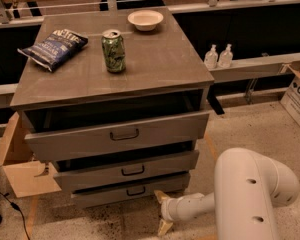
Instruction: Open bottom drawer
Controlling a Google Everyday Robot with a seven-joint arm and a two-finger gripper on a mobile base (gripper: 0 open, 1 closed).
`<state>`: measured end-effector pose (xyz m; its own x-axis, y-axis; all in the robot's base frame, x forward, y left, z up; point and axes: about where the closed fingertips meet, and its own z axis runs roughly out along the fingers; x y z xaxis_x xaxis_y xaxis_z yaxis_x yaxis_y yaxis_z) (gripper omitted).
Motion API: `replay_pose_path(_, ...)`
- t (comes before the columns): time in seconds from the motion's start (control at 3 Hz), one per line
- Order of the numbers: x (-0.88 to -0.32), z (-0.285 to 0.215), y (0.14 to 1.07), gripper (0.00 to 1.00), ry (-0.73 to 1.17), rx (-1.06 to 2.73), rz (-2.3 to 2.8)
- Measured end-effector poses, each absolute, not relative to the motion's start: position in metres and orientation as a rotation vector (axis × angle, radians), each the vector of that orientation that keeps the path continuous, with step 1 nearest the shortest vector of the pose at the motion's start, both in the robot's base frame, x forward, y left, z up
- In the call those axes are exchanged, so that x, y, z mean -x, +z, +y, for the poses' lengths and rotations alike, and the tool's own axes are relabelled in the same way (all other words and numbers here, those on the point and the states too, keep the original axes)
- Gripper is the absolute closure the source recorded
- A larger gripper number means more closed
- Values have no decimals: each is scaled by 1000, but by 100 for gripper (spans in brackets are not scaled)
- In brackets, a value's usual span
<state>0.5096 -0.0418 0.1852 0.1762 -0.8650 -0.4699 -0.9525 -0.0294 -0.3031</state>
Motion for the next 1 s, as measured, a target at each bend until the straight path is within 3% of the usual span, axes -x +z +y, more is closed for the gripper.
replay_pose_path(1.0, -588, -46, 190, 0, 60, 1928, 1633)
